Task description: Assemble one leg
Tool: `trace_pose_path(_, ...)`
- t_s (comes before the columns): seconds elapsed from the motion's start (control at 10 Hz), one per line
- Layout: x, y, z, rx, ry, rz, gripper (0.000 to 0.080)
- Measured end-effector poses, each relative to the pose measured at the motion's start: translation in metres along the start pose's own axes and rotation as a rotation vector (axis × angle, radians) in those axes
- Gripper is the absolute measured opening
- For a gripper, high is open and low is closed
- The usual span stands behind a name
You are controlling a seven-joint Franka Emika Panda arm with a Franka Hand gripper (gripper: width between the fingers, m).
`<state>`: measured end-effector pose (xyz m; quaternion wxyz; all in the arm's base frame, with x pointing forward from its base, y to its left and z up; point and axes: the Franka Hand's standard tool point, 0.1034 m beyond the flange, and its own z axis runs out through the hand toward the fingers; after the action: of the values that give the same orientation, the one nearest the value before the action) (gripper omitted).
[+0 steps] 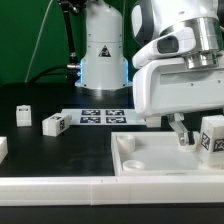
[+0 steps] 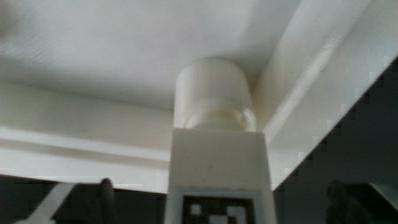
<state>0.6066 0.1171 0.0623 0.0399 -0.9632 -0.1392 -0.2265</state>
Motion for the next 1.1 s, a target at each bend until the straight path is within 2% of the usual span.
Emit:
trace_pose_path(0.1, 0.0, 0.0, 0.0, 0.0, 0.0, 0.0, 0.0641)
trace_pose_path(0.2, 0.0, 0.0, 0.0, 0.0, 0.0, 0.0, 0.0647)
trace_pose_path(0.6, 0.001, 0.0, 0.0, 0.0, 0.0, 0.0, 0.0649)
trace_pose_path(0.7, 0.006, -0.001, -0.007, 0.001, -0.004, -0.004, 0.0649)
trace_pose_path(0.9, 0.01, 0.006, -0.011, -0.006, 0.003, 0.002, 0.0649)
trace_pose_path(1.1, 0.011, 0.006, -0.01, -0.002, -0.02, 0.002, 0.0649)
